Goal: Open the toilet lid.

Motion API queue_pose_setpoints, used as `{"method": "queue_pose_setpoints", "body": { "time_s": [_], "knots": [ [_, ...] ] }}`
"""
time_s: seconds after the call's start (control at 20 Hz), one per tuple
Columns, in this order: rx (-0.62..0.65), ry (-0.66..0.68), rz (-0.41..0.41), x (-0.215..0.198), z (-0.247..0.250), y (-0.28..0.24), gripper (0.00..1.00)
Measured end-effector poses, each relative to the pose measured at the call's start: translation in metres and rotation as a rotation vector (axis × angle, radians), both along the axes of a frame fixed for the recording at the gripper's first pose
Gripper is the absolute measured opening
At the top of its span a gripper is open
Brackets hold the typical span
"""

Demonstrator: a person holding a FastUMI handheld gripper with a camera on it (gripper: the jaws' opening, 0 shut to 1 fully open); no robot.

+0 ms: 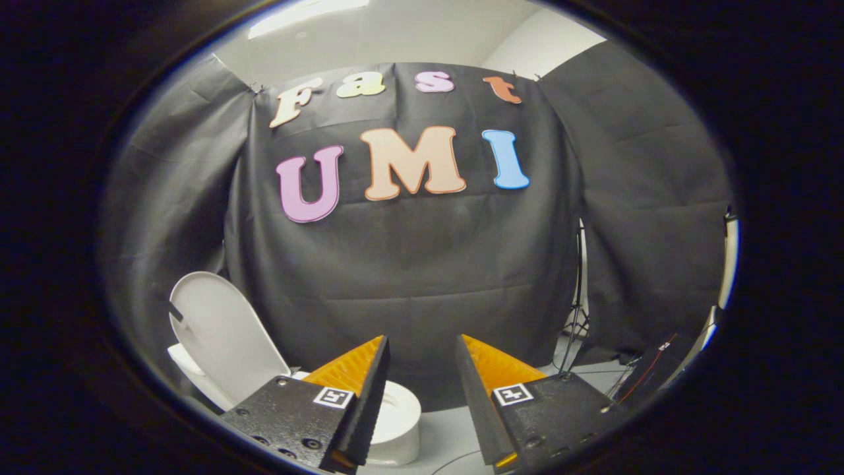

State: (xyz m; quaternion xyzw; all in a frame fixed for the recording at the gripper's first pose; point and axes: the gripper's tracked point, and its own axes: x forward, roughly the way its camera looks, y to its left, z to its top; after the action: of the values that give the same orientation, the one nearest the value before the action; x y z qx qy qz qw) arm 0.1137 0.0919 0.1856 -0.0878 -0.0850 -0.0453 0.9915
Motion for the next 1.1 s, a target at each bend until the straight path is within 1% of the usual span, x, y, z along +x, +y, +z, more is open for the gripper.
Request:
{"method": "queue_pose_setpoints", "body": {
  "time_s": [0.1, 0.25, 0.35, 0.4, 0.55, 0.75, 1.1],
  "knots": [
    [-0.002, 0.016, -0.018, -0.010, -0.014, -0.011, 0.63],
    [0.071, 0.024, -0.082, -0.028, -0.037, -0.035, 0.62],
    [0.117, 0.025, -0.096, -0.039, -0.053, -0.043, 0.58],
    [0.128, 0.026, -0.100, -0.043, -0.060, -0.048, 0.54],
    [0.162, 0.011, -0.130, -0.060, -0.074, -0.063, 0.54],
    [0.193, 0.012, -0.129, -0.068, -0.087, -0.070, 0.54],
    [0.213, 0.080, -0.111, -0.062, -0.111, -0.072, 0.54]
  ]
}}
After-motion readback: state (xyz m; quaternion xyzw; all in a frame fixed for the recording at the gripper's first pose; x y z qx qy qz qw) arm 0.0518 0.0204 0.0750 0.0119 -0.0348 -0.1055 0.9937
